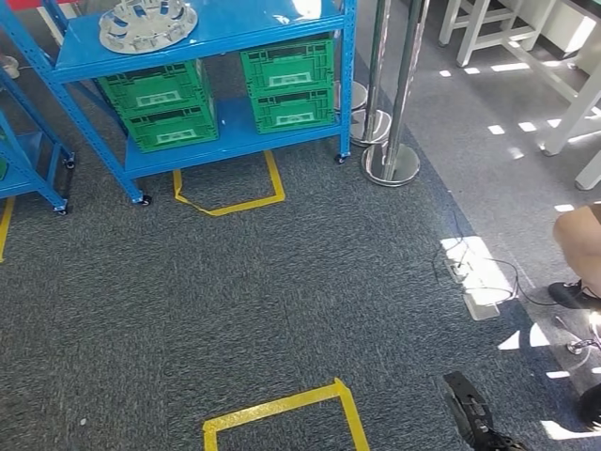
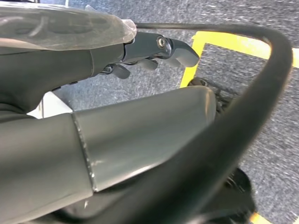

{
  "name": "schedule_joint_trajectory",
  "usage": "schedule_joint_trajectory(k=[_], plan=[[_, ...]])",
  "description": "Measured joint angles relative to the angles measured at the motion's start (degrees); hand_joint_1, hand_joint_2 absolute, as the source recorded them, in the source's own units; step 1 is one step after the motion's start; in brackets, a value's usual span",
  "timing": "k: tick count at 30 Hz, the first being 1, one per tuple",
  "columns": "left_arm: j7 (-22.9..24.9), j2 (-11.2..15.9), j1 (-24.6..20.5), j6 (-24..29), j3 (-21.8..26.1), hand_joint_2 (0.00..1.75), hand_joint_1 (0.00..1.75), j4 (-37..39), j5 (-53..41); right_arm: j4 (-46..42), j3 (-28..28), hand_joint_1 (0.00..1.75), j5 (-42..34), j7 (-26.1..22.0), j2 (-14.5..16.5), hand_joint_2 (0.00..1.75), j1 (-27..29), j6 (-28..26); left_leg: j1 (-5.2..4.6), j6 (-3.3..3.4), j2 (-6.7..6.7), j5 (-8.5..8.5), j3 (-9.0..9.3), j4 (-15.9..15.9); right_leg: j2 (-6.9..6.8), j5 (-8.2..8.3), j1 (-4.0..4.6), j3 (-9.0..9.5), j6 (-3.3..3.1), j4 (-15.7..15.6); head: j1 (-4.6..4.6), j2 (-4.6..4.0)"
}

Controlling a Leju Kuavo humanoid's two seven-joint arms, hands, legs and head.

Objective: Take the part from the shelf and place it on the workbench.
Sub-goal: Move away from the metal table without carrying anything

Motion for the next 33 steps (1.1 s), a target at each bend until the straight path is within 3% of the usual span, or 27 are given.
schedule_joint_trajectory(k=[1,3,4,6,9,11,13,14,15,16,18,19,21,23,25,27,29,30,31,33], plan=[[0.04,-0.04,0.03,-0.01,0.0,0.0,0.0,0.0,0.03,0.01,0.0,0.0,0.0,0.0,0.0,0.0,-0.01,0.03,-0.08,0.38,0.01,1.6,0.83,-2.12,-0.01,-0.03,0.14,0.09,-0.02,-0.03,-0.01,0.0],[0.08,0.19,-0.02,-0.02,0.0,0.0,0.0,0.01,0.03,0.01,0.0,0.0,0.01,-0.01,0.11,0.0,-0.06,0.07,-0.62,1.9,0.14,5.43,4.78,-10.45,-0.03,-0.1,0.41,0.33,-0.04,-0.18,0.06,0.0],[0.09,0.33,-0.09,-0.02,0.0,0.0,0.0,0.01,0.03,0.01,0.0,0.0,0.01,-0.02,0.19,0.0,-0.11,0.09,-0.95,2.66,0.37,6.56,6.5,-14.02,-0.04,-0.12,0.43,0.43,0.01,-0.3,0.12,0.0],[0.09,0.65,-0.23,-0.01,0.0,0.0,0.0,0.01,0.04,0.01,-0.01,0.0,0.01,-0.01,0.37,0.0,-0.18,0.13,-1.53,3.64,0.72,6.97,7.96,-17.25,-0.13,-0.2,0.24,0.5,0.36,-0.56,0.19,0.0],[0.09,0.66,-0.1,0.01,0.0,0.0,0.0,0.0,0.12,0.01,0.04,0.0,0.01,-0.02,0.4,0.0,-0.25,0.19,-1.38,3.9,0.8,7.52,9.24,-19.28,-0.32,-0.64,0.21,0.65,1.17,-0.38,0.2,0.0],[0.09,0.5,-0.01,-0.01,0.0,0.0,0.0,0.0,0.2,0.01,0.1,0.0,0.01,-0.04,0.38,0.0,-0.27,0.19,-0.98,3.93,0.87,7.98,10.65,-20.86,-0.2,-2.88,0.37,-1.04,1.55,3.76,0.42,0.0],[0.09,0.33,-0.03,-0.05,0.01,0.0,0.0,0.0,0.21,0.03,0.13,0.0,0.01,-0.04,0.28,0.0,-0.23,0.16,-1.03,4.05,0.83,7.66,11.22,-21.03,-0.03,-6.14,0.33,-4.84,1.89,11.35,0.71,0.0],[0.09,0.23,-0.02,-0.07,0.01,0.0,0.0,0.0,0.21,0.04,0.14,0.0,0.01,-0.03,0.25,0.0,-0.17,0.18,-1.0,4.01,0.76,7.43,11.44,-20.96,-0.01,-6.92,0.27,-6.51,2.09,14.29,0.82,0.0],[0.09,0.11,0.01,-0.07,0.02,0.0,0.0,0.0,0.21,0.06,0.17,0.0,0.01,-0.02,0.24,0.0,-0.09,0.2,-0.94,3.9,0.68,7.11,11.68,-20.84,-0.02,-6.56,0.16,-7.29,2.35,15.28,0.89,0.0],[0.09,-0.03,0.06,-0.08,0.02,0.0,0.0,0.0,0.22,0.08,0.21,0.0,0.02,-0.02,0.23,0.0,-0.03,0.22,-0.82,3.72,0.6,6.71,11.97,-20.62,-0.03,-4.98,-0.01,-6.9,2.63,13.87,0.94,0.0],[0.08,-0.21,0.13,-0.09,0.02,0.0,0.0,0.01,0.23,0.1,0.27,0.0,0.07,-0.04,0.19,0.0,0.02,0.22,-0.53,3.07,0.5,5.56,12.54,-19.75,0.0,-0.6,-0.48,-3.84,3.32,6.7,1.06,0.0],[0.05,-0.11,0.1,-0.09,0.02,0.0,0.0,0.02,0.23,0.15,0.28,0.0,0.09,-0.05,0.22,0.0,0.02,0.21,-0.54,2.65,0.44,4.83,12.55,-18.96,0.14,0.55,-0.66,-2.3,3.52,3.35,1.27,0.0],[-0.03,0.11,-0.03,-0.09,0.02,0.0,0.0,0.03,0.23,0.25,0.31,0.0,0.11,-0.08,0.29,0.0,-0.02,0.22,-0.73,2.11,0.24,3.88,12.16,-17.79,0.45,0.28,-0.77,-0.93,2.89,0.91,1.32,0.0],[-0.13,0.27,-0.1,-0.11,0.02,0.0,0.0,0.02,0.25,0.31,0.35,0.0,0.2,-0.13,0.4,0.0,0.15,0.23,-0.85,1.8,0.07,3.42,12.0,-17.28,0.56,-0.48,-0.77,-0.59,1.7,0.98,0.87,0.0],[-0.34,0.38,-0.09,-0.27,0.01,0.0,0.0,0.02,0.24,0.32,0.39,0.0,0.27,-0.25,0.5,0.0,0.34,0.22,-0.73,1.16,0.12,2.52,11.04,-14.85,0.54,-1.06,-0.89,0.17,1.0,0.83,0.35,0.0],[-0.54,0.37,-0.12,-0.49,0.01,0.0,0.0,0.02,0.21,0.32,0.39,0.0,0.27,-0.39,0.49,0.0,0.27,0.21,-0.4,0.41,0.21,0.66,6.73,-7.84,0.54,-1.79,-0.95,1.13,0.59,0.65,-0.01,0.0],[-0.6,0.26,-0.06,-0.57,0.01,0.0,0.0,0.02,0.21,0.33,0.39,0.0,0.27,-0.45,0.48,0.0,0.27,0.21,-0.1,0.1,0.22,-0.37,0.49,-0.01,0.57,-2.77,-0.9,2.16,0.52,0.55,-0.1,0.0],[-0.61,0.2,0.06,-0.58,0.01,0.0,0.0,0.02,0.21,0.33,0.4,0.0,0.27,-0.46,0.48,0.0,0.31,0.21,-0.04,0.21,0.22,0.56,-1.77,1.66,0.62,-3.37,-0.86,2.87,0.52,0.5,-0.11,0.0],[-0.61,0.14,0.2,-0.59,0.0,0.0,0.0,0.02,0.21,0.34,0.4,0.0,0.27,-0.48,0.48,0.0,0.35,0.21,-0.1,0.53,0.21,2.74,-2.91,0.99,0.7,-4.02,-0.79,3.75,0.53,0.37,-0.13,0.0],[-0.63,0.22,0.41,-0.61,0.0,0.0,0.0,0.03,0.21,0.34,0.42,0.0,0.27,-0.57,0.49,0.0,0.4,0.21,-0.58,1.83,0.2,9.51,-1.85,-6.41,0.81,-5.23,-0.67,5.78,0.55,-0.48,-0.14,0.0]])
